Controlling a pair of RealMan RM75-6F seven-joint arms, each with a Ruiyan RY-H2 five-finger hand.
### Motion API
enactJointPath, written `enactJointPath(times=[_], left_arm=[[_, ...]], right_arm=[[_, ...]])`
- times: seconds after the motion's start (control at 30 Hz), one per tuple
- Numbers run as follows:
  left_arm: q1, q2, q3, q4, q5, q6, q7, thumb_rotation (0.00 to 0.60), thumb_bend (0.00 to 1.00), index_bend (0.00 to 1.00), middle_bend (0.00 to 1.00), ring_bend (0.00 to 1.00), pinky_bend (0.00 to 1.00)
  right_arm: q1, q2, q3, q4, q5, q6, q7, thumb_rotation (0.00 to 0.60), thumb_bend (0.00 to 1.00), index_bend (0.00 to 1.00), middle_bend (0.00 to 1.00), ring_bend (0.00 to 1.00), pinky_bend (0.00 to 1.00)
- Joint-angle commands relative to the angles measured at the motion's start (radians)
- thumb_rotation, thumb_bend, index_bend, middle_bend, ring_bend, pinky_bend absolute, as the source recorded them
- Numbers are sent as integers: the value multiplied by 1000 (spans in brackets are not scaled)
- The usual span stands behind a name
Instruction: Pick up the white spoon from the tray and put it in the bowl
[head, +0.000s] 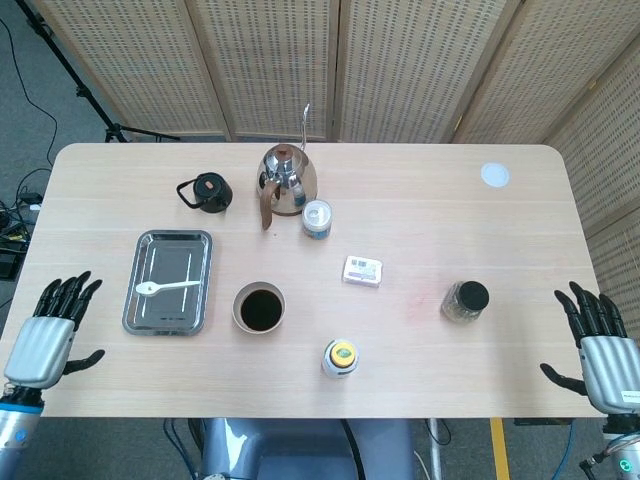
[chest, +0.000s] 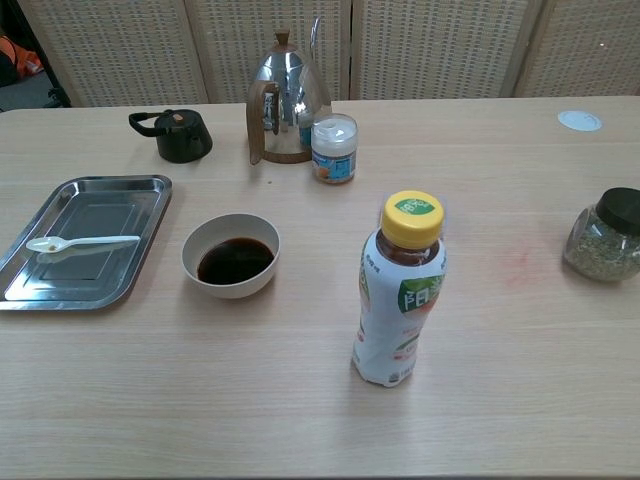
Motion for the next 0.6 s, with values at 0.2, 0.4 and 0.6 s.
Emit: enactJointPath(times=[0.2, 0.4, 0.6], left_arm=[[-204, -90, -124, 76, -222, -299, 2, 600, 126, 316, 0, 0, 0], [-302, -207, -177, 187, -387, -406, 78, 600, 163, 345, 0, 0, 0], [-348, -262, -194, 246, -470, -445, 119, 600, 230, 368, 0, 0, 0]], right_arm=[[5, 13, 3, -8, 14, -16, 27, 600, 0, 37, 0, 0, 0], [16, 12, 7, 6, 47, -51, 42, 600, 0, 37, 0, 0, 0], [21, 8, 7, 12, 53, -64, 43, 600, 0, 36, 0, 0, 0]])
